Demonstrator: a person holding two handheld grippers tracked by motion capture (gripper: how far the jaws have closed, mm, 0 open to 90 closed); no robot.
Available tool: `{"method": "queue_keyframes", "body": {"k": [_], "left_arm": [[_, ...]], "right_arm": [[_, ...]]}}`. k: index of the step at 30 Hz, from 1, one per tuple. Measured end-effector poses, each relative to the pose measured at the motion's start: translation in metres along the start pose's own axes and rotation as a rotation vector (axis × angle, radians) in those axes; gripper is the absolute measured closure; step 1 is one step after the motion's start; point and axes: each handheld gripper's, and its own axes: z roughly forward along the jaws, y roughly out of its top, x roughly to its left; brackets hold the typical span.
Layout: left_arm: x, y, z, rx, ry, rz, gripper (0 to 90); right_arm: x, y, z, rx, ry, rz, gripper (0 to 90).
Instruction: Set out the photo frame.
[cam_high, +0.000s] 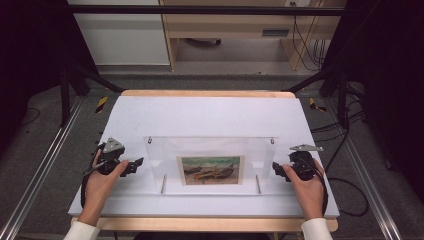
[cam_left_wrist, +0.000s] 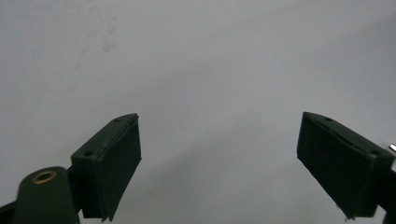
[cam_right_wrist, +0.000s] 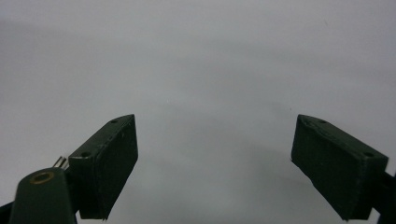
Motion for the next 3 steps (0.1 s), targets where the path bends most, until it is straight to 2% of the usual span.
{"method": "queue_keyframes", "body": {"k": [3], "left_arm": [[0.0011,-0.0045,-0.0021,-0.006,0.009,-0.018,10.4]], "right_arm": [[0.0000,-0.0048,-0.0035,0.003,-0.006,0.004,16.1]]}}
